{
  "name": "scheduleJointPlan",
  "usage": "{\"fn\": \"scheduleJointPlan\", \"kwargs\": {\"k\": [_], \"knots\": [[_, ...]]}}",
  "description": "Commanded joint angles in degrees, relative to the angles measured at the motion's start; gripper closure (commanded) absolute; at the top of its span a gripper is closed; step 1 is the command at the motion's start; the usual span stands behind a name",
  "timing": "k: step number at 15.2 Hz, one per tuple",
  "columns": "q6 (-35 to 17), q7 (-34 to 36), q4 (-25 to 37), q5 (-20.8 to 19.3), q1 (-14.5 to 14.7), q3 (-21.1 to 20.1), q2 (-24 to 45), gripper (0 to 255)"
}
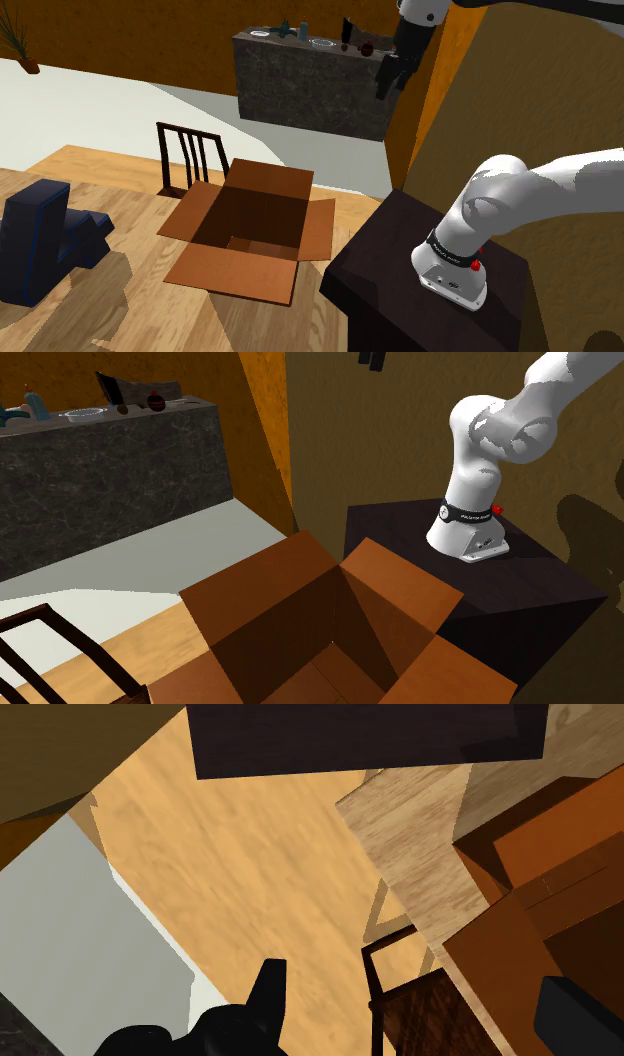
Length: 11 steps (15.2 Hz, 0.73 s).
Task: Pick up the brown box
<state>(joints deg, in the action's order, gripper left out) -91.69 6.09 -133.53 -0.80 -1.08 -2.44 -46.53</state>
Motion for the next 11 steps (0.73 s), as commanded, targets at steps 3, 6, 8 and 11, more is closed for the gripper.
{"fn": "scheduleJointPlan", "kwargs": {"k": [3, 6, 8, 11], "knots": [[-3.2, 2.1, -3.2, 1.0, 0.3, -1.5, 0.2, 0], [-8.1, 5.1, -7.4, 2.5, 0.7, -3.8, 1.1, 0], [-11.6, 7.2, -9.9, 3.5, 1.1, -5.4, 2.2, 0], [-17.0, 10.3, -13.1, 5.0, 1.6, -7.9, 4.5, 0]]}}
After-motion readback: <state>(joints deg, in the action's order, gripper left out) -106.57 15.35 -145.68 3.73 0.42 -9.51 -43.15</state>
